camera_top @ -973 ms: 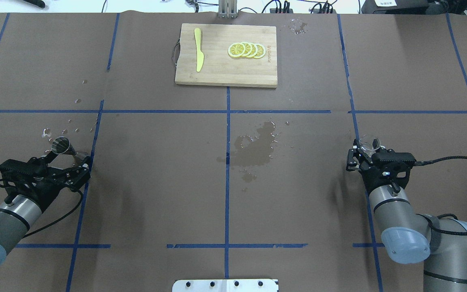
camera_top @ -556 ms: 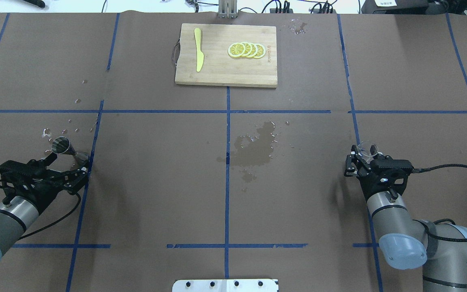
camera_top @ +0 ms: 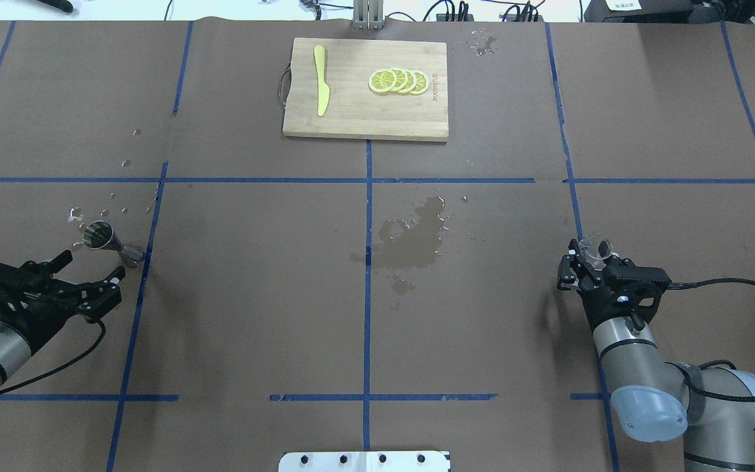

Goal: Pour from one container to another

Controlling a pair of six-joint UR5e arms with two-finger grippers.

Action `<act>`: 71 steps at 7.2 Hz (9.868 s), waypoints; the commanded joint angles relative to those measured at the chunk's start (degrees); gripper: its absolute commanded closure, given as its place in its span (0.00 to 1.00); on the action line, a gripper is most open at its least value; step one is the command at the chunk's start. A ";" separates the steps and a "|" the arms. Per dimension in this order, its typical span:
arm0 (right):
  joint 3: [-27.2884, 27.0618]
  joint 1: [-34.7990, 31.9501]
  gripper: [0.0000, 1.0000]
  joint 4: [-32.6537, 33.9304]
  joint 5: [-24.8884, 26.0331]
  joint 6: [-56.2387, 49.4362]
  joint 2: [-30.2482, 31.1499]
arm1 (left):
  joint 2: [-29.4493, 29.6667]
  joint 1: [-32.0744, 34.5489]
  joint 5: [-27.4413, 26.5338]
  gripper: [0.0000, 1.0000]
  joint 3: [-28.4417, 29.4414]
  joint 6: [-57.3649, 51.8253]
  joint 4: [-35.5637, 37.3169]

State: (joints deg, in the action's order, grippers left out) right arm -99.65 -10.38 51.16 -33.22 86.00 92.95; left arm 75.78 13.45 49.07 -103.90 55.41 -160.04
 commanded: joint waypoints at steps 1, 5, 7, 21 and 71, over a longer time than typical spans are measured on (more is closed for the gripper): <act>0.24 0.10 0.76 0.00 0.17 0.66 0.39 | -0.28 0.00 1.71 0.00 -0.52 -0.21 -0.01; 1.21 0.18 0.00 0.08 1.22 0.57 0.48 | -4.85 2.46 11.75 0.00 -4.21 -0.65 0.08; 1.21 0.10 0.00 0.08 1.22 0.57 0.48 | -5.46 2.64 14.38 0.00 -5.34 -0.65 0.08; -15.28 13.17 0.00 -1.67 0.79 1.62 19.96 | -10.30 2.99 21.32 0.00 -13.69 -0.30 -0.01; 5.70 -81.12 0.00 29.18 -104.68 -79.94 1.89 | 15.10 74.45 87.60 0.00 11.87 -58.92 65.99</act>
State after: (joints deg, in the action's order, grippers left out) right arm -93.78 -91.49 80.33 -137.83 6.13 94.94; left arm 90.90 87.89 136.65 -92.02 -3.52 -94.02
